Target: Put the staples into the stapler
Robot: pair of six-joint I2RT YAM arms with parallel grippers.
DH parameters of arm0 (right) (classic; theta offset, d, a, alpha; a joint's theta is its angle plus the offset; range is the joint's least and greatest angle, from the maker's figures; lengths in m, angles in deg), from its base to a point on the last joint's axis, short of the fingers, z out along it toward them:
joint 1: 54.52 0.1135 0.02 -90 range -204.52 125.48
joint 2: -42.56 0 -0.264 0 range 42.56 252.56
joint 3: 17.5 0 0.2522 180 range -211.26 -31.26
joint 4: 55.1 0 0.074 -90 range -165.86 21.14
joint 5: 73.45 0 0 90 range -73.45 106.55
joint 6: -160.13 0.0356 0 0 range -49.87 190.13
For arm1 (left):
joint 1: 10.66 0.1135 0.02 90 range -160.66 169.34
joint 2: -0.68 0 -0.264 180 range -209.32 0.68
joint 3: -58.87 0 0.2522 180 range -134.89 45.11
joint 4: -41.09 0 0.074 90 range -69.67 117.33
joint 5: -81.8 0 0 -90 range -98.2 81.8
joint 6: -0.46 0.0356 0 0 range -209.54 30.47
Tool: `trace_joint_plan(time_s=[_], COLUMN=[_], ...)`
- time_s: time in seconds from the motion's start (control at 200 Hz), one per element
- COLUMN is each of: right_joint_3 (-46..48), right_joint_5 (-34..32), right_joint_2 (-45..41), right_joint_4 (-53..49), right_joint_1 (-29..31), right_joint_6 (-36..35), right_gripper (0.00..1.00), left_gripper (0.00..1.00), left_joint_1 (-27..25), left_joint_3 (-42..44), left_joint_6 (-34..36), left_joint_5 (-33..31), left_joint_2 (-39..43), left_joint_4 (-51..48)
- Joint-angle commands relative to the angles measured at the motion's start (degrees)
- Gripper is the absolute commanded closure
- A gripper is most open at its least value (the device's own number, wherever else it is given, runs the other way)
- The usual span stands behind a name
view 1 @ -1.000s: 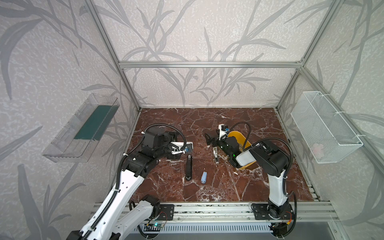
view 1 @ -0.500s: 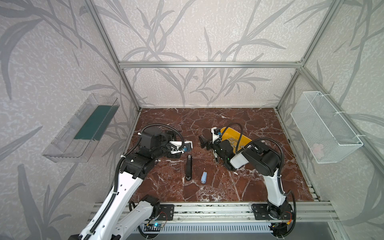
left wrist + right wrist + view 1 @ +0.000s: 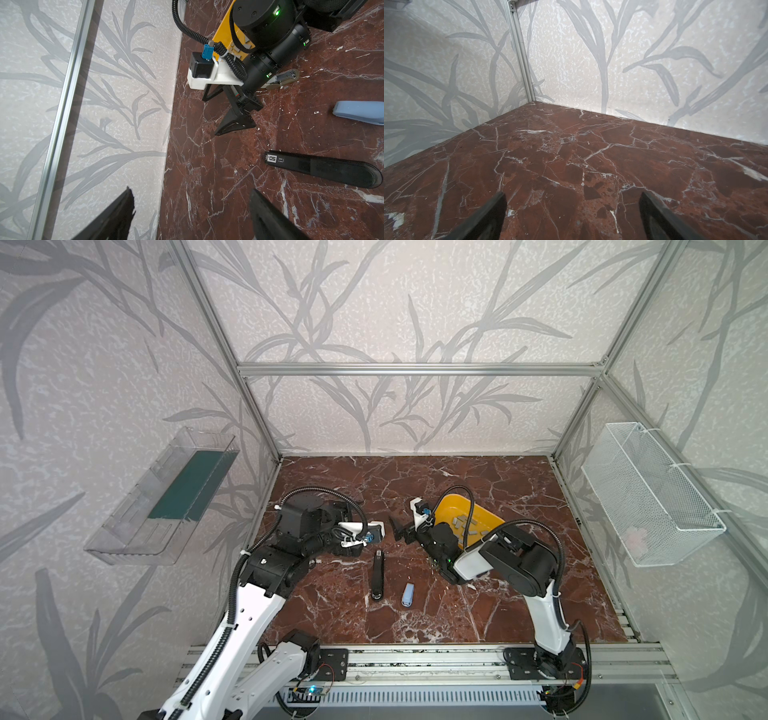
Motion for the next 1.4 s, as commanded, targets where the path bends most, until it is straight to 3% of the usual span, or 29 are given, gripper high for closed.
trace_joint_plan(time_s=[0.0, 0.52, 0.675, 0.815, 1.06, 1.21, 1.325, 1.395], right_joint_3=[-1.73, -5.02, -1.62, 3.31, 7.7, 8.56, 9.01, 9.2], right_joint_5=[-1.34, -2.48, -2.6, -2.81, -3.08, -1.19, -4.04, -10.43], right_joint_2=[1.11, 1.75, 0.62, -5.37, -17.88, -15.66, -14.47, -15.5], right_joint_4=[-0.44, -4.65, -0.03, 2.33, -5.11, -2.47, -1.73, -2.5], right_joint_1=[-0.25, 1.24, 1.24, 1.15, 0.72, 0.7, 0.46, 0.41], right_joint_6=[-1.86, -4.45, -4.47, -4.49, -3.38, -4.75, -5.17, -6.58], right_gripper=[0.01, 0.01, 0.01, 0.01, 0.01, 0.01, 0.01, 0.01], left_gripper=[0.13, 0.13, 0.13, 0.13, 0.15, 0.18, 0.19, 0.19], left_joint_1=[0.52, 1.58, 1.84, 1.98, 1.93, 1.33, -1.13, -3.5], left_joint_3=[-0.09, 0.48, 0.36, 0.22, 3.02, 3.03, 3.97, 4.17], left_joint_6=[0.31, 0.9, 0.65, 0.98, 7.64, 8.64, 10.92, 12.31], left_joint_5=[1.58, 3.97, 4.83, 6.61, 18.84, 23.53, 24.3, 22.9], left_joint_2=[0.37, -0.04, -0.12, -0.9, -2.86, -5.25, -7.43, -9.15], left_joint_4=[0.35, 0.93, 0.84, 0.23, -2.3, -2.94, -2.94, -3.63])
